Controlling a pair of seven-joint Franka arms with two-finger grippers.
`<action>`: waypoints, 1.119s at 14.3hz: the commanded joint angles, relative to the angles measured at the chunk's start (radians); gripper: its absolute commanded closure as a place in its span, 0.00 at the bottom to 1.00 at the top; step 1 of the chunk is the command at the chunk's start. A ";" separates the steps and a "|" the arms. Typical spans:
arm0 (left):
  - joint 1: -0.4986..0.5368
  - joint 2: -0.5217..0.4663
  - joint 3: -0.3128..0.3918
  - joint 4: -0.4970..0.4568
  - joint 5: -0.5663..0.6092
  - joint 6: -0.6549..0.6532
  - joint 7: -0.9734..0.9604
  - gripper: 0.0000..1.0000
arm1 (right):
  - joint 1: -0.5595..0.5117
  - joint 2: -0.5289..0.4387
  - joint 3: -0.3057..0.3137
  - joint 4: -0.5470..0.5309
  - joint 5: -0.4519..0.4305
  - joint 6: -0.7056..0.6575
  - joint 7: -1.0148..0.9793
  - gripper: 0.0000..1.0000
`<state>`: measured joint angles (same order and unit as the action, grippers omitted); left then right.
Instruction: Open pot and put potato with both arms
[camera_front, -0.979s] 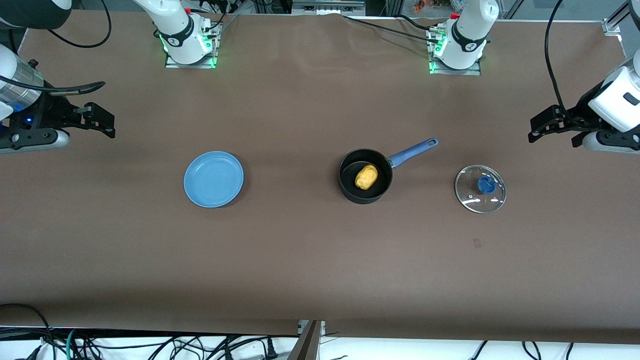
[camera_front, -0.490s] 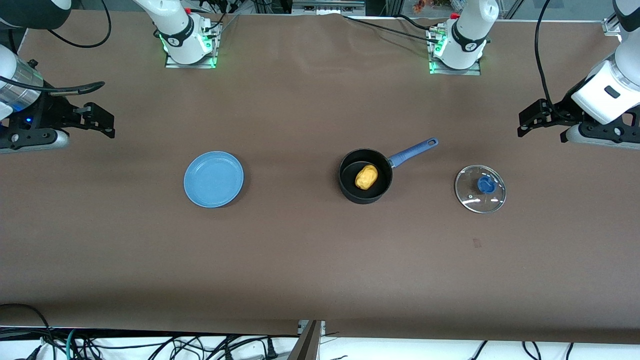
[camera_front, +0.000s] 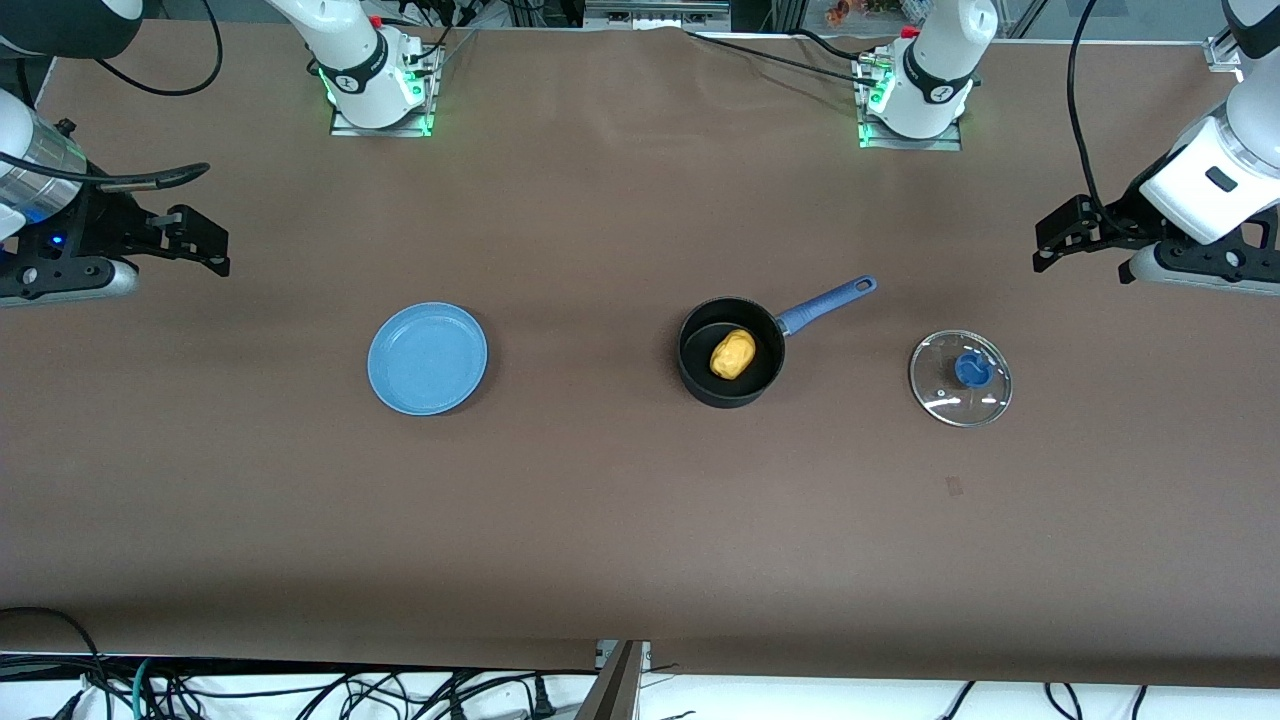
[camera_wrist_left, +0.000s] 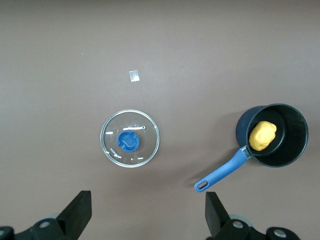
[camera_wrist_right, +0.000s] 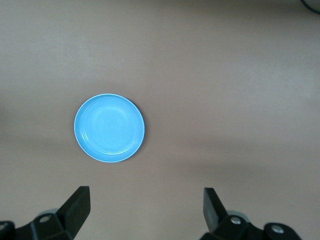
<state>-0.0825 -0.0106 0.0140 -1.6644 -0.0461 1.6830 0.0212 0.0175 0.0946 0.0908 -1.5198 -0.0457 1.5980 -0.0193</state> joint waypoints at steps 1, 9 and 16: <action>0.013 -0.012 -0.009 0.015 -0.001 -0.008 -0.006 0.00 | -0.008 0.007 0.006 0.020 -0.011 -0.013 -0.016 0.00; 0.012 0.001 -0.003 0.049 -0.001 -0.052 -0.006 0.00 | -0.008 0.007 0.006 0.020 -0.010 -0.013 -0.016 0.00; 0.012 0.006 -0.005 0.069 0.000 -0.074 -0.003 0.00 | -0.008 0.007 0.006 0.020 -0.008 -0.013 -0.016 0.00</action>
<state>-0.0763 -0.0119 0.0148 -1.6199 -0.0461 1.6310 0.0206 0.0174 0.0947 0.0908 -1.5197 -0.0457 1.5980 -0.0193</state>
